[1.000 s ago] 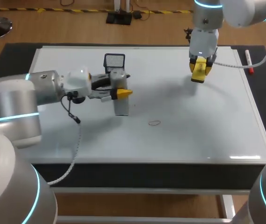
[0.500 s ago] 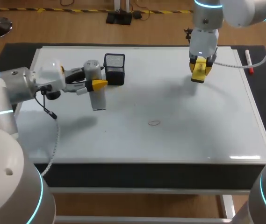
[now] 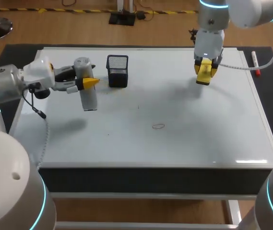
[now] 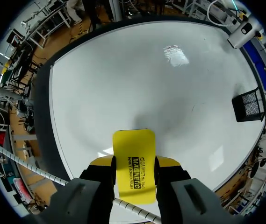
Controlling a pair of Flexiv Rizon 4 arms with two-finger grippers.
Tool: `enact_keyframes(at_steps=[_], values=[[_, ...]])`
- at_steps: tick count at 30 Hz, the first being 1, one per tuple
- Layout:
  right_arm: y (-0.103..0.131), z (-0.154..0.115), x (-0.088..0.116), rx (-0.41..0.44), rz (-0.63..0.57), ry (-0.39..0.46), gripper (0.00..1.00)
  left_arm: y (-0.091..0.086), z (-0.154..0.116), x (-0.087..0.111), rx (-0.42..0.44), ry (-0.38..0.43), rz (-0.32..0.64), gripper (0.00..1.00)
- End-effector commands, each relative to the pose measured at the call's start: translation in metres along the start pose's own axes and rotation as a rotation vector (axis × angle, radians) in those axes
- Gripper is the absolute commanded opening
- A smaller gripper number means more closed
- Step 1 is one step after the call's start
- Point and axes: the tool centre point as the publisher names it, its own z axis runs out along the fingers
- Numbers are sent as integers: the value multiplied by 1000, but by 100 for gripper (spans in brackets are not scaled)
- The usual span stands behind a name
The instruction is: Pick up the inspection probe, press it on each red-marked spot on the whiteboard one by one, put down the probe, pick up the eraser, and wipe off all the red marks.
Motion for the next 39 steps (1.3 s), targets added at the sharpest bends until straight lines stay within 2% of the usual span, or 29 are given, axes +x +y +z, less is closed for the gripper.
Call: enact_keyframes(at_steps=[1, 7, 11, 15, 20, 26, 33, 39], values=[[-1, -1, 1, 1, -2, 2, 0, -1, -2, -2, 0, 7, -1, 0], [4, -2, -2, 0, -12, -9, 0, -1, -2, -2, 0, 7, -1, 0], [48, 3, -10, 20, -91, -20, 0, -1, -2, -2, 0, 7, -1, 0], [81, 12, -7, 15, -140, -27, 0, -1, -2, -2, 0, 7, -1, 0], [114, 21, -1, -19, -172, -33, 0, -1, -2, -2, 0, 7, -1, 0], [154, 25, 0, 0, -236, -18, 0, -1, -2, -2, 0, 7, -1, 0], [205, 31, -20, 30, -349, 9, 0, -1, -2, -2, 0, 7, -1, 0], [235, 43, -48, 29, -441, 31, 0, -1, -2, -2, 0, 7, -1, 0]])
